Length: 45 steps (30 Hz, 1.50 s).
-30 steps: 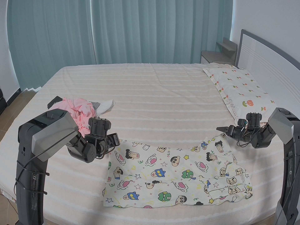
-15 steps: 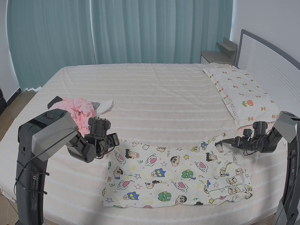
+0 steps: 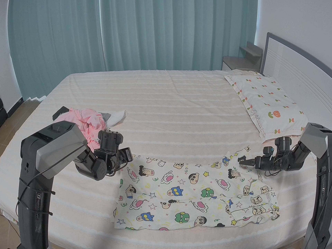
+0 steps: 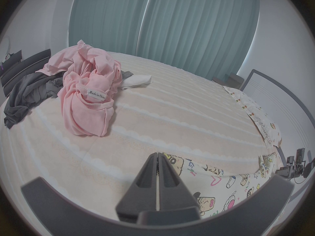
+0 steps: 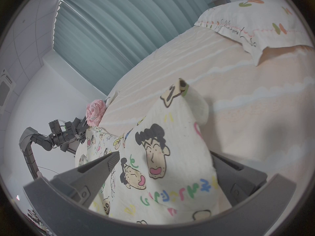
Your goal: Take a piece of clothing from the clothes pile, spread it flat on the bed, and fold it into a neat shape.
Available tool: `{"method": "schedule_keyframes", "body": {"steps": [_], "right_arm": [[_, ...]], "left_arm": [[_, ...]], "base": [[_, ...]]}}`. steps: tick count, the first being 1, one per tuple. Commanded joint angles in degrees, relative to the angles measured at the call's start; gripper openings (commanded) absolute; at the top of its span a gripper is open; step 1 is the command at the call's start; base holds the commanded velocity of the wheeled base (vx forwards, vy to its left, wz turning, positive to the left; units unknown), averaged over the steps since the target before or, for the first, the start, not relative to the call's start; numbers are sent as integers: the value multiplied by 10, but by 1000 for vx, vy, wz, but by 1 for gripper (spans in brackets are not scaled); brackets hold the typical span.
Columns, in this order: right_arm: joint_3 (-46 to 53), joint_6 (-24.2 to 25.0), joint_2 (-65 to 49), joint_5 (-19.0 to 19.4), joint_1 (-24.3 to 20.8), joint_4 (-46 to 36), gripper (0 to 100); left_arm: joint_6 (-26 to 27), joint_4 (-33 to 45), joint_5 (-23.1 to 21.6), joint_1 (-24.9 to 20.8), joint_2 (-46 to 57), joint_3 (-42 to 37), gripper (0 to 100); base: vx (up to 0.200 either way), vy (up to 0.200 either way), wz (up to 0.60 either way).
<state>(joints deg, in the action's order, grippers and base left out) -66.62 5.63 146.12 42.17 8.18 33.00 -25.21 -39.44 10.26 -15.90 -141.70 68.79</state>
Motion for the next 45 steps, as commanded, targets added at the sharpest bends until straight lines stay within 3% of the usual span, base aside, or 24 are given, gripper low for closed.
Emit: {"method": "schedule_keyframes", "body": {"steps": [1,10,16,27,38,45], "right_arm": [[-25,-1,7,-1,-22,-28,0],[-19,-2,2,5,-4,-24,0],[-3,-1,-26,36,1,-22,0],[23,-2,-68,59,18,-21,0],[78,-2,-88,63,25,37,0],[134,-2,-118,92,35,78,0]], "left_arm": [[-1,0,0,0,-4,1,0],[-1,1,1,-4,0,-1,0],[1,3,1,-6,28,-23,0],[0,-1,0,-6,56,-45,0],[0,-9,1,-13,82,-80,0],[1,-42,1,-18,98,-129,0]], "base": [[0,0,0],[0,0,0],[0,0,0],[0,0,0],[0,0,0],[0,0,0]]}}
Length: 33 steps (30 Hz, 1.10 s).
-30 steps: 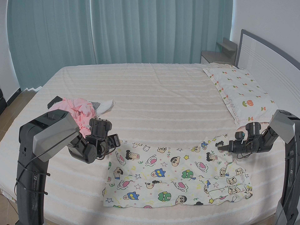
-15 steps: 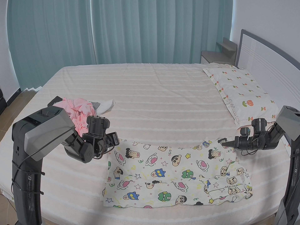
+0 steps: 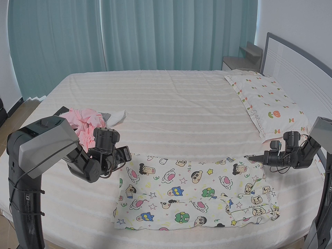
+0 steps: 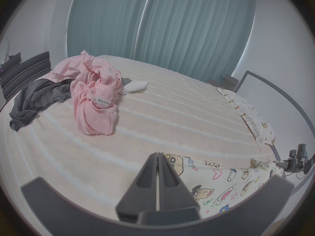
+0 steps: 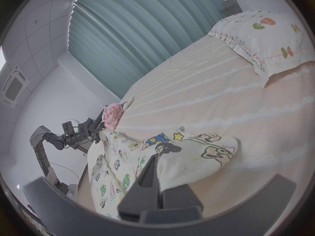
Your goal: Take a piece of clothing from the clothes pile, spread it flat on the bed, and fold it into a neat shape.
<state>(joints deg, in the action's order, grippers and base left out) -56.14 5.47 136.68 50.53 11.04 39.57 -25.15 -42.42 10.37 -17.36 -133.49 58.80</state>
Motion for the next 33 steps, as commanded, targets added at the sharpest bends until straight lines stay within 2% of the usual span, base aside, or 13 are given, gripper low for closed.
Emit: {"method": "schedule_keyframes", "body": {"steps": [1,8,12,15,21,26,27,33], "right_arm": [[31,0,-26,8,7,13,0],[92,-8,-50,17,13,42,0],[133,-45,-57,16,13,56,0],[173,-96,-66,9,13,57,0],[219,-170,-71,-38,16,59,0],[250,-174,-76,-45,16,75,0],[258,-175,-71,-57,14,81,0],[292,-176,-64,-68,12,98,0]], "left_arm": [[0,-14,0,-3,17,-31,0],[0,-57,-1,-14,40,-94,0],[3,-87,-1,-19,46,-131,0],[12,-131,-1,-22,44,-178,0],[19,-224,-3,-22,41,-257,0],[19,-260,-5,-23,38,-310,0],[19,-274,-7,-29,27,-330,0],[19,-315,-6,-33,-24,-355,0]], "base": [[0,0,0],[0,0,0],[0,0,0],[0,0,0],[0,0,0],[0,0,0],[0,0,0],[0,0,0]]}}
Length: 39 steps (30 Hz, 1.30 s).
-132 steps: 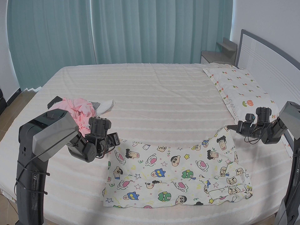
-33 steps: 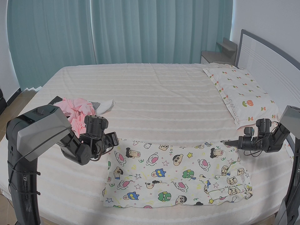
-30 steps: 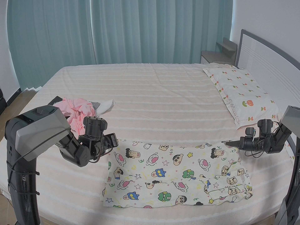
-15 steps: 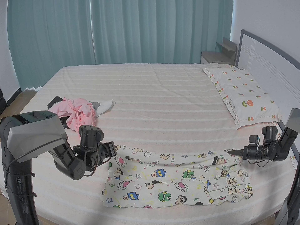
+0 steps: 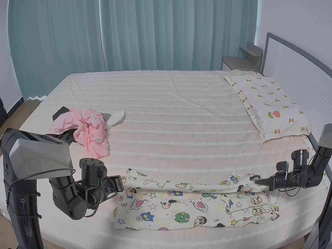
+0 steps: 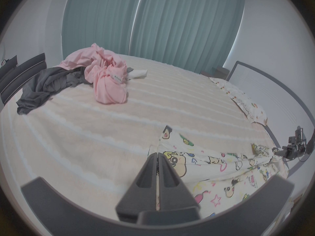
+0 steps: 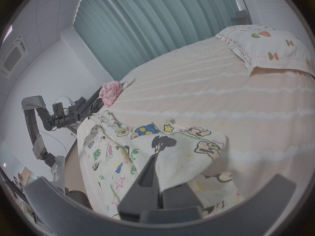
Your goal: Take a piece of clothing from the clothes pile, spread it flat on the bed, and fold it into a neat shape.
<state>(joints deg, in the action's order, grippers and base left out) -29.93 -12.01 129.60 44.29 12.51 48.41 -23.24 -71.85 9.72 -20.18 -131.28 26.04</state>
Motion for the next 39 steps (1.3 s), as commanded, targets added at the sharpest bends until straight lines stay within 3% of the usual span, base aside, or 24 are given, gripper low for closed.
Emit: {"method": "schedule_keyframes", "body": {"steps": [1,8,9,10,11,22,25,29,34,36,39], "right_arm": [[35,-1,7,-6,-2,12,0],[52,-8,10,-18,-2,15,0],[58,-8,10,-20,-1,14,0],[62,-8,10,-21,-1,14,0],[65,-8,8,-21,0,14,100],[94,-8,-22,-18,59,14,100],[105,-6,-65,-14,96,9,100],[118,4,-99,-11,115,9,100],[131,59,-156,-6,106,10,100],[134,111,-185,-3,73,11,100],[138,169,-202,-2,28,14,100]], "left_arm": [[1,-28,1,-6,-58,-32,0],[-1,-45,2,-10,-93,-46,0],[-4,-45,0,-15,-92,-64,100],[-4,-45,0,-16,-92,-68,100],[-6,-45,-1,-18,-92,-71,100],[-80,-76,3,0,-82,-85,100],[-117,-120,-6,19,-57,-114,100],[-190,-136,-44,35,-19,-130,100],[-316,-136,-100,37,31,-143,100],[-378,-136,-128,37,41,-143,100],[-404,-137,-149,47,40,-141,100]], "base": [[0,0,0],[0,0,0],[0,0,0],[0,0,0],[0,0,0],[0,0,0],[0,0,0],[0,0,0],[0,0,0],[0,0,0],[0,0,0]]}}
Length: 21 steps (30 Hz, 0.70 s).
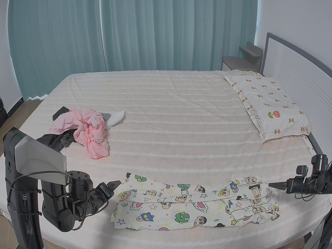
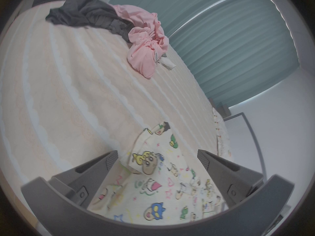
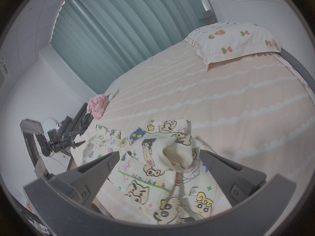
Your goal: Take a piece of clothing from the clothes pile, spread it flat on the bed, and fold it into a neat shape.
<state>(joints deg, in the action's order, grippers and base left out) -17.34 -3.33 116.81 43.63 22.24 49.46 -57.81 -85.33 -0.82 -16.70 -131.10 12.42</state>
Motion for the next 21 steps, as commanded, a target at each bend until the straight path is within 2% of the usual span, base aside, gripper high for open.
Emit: {"method": "schedule_keyframes", "body": {"steps": [1,3,7,10,11,12,13,14,18,21], "right_arm": [[13,107,-75,6,-96,4,100],[6,132,-62,4,-136,8,100],[-15,152,-19,-7,-181,36,100],[-27,175,25,-51,-213,63,100],[-27,175,25,-51,-213,63,100],[-34,181,61,-92,-231,91,100],[-34,182,63,-94,-231,93,100],[-35,184,90,-121,-236,124,100],[-29,185,125,-150,-241,175,100],[-7,177,142,-188,-250,182,100]], "left_arm": [[-58,-2,-47,19,40,-6,100],[-60,-2,-46,22,40,-6,100],[-61,-2,-43,22,34,-6,100],[-59,-2,-41,20,33,-6,100],[-59,-2,-41,20,33,-6,100],[-58,-2,-40,18,33,-8,100],[-58,-2,-40,18,33,-8,100],[-58,-2,-38,18,33,-11,100],[-56,-2,-38,18,33,-13,100],[-56,-3,-38,18,32,-14,100]], "base": [[0,0,0],[0,0,0],[0,0,0],[0,0,0],[0,0,0],[0,0,0],[0,0,0],[0,0,0],[0,0,0],[0,0,0]]}}
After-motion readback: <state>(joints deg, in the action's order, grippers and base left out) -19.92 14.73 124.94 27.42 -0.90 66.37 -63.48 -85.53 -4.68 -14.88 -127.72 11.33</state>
